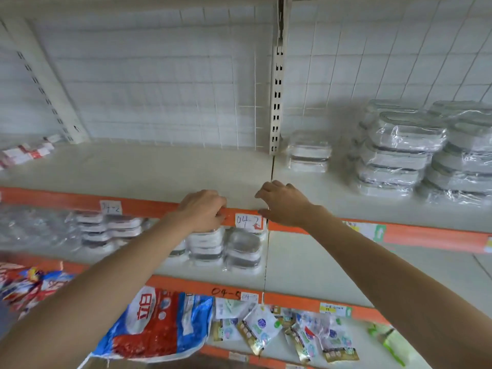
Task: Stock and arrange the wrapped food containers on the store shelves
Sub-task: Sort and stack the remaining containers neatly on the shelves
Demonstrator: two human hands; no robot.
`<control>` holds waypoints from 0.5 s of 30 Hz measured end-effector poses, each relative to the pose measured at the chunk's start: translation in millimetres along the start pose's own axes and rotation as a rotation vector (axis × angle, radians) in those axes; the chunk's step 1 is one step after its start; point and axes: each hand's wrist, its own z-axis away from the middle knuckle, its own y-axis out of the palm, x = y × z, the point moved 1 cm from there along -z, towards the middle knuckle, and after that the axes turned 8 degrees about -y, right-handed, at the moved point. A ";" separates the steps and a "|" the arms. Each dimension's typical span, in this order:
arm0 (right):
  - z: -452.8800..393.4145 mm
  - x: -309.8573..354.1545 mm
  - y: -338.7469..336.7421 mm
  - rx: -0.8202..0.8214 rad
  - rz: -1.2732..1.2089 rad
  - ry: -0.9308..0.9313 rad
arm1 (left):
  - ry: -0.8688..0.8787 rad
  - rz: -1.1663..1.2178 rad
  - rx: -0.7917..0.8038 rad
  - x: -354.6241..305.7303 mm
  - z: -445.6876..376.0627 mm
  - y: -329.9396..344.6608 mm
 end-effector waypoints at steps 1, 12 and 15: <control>7.0 14.0 2.4 -0.010 0.012 0.011 | -0.001 0.024 -0.016 5.2 16.8 4.0; 92.7 112.0 51.0 0.156 -0.032 0.078 | -0.038 0.177 0.070 11.3 160.9 71.3; 99.5 119.7 64.8 0.191 -0.069 0.089 | -0.049 0.180 0.052 15.7 171.2 76.0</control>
